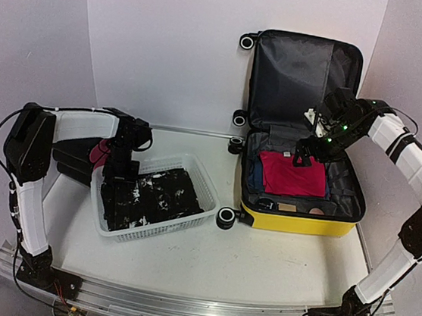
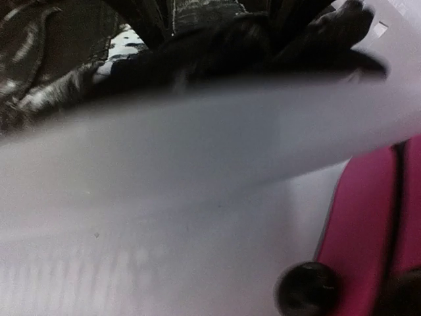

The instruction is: Open, take out, and arrange the luggage

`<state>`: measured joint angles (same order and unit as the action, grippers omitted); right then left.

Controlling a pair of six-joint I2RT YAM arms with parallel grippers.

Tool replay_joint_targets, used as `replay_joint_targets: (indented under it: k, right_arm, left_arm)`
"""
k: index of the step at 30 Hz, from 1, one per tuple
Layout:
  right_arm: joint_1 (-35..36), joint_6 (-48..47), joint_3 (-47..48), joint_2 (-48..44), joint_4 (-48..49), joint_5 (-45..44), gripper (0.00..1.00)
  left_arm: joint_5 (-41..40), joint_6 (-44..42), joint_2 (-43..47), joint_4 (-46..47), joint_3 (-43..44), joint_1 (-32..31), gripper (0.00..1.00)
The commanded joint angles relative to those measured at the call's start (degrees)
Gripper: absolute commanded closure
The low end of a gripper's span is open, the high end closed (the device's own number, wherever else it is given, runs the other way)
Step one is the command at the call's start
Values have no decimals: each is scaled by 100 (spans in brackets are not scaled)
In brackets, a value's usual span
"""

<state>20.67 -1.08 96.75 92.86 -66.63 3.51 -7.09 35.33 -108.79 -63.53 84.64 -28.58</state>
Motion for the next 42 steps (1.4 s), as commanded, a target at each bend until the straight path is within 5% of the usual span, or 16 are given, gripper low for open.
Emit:
replay_joint_targets:
  k: [1,6,16,20,31,42]
  right_arm:
    - [14,64,69,-129,93,-8,2]
    - [14,64,54,-161,93,-132,2]
    - [13,429,-97,-200,91,-343,2]
    - [-3,990,32,-24,-43,-1461,2]
    - [-32,679,503,930,-284,-492,2]
    - [-3,1846,1524,2329,-142,44,29]
  left_arm:
    - [180,-354,-564,558,122,-45,47]
    - [583,-359,-810,752,149,-191,34]
    - [1008,-523,-682,938,176,-395,27]
    - [882,-659,-220,938,588,-455,25]
    - [1052,-1002,672,1133,1580,-526,20]
    - [1922,-1020,789,1281,1687,-526,26]
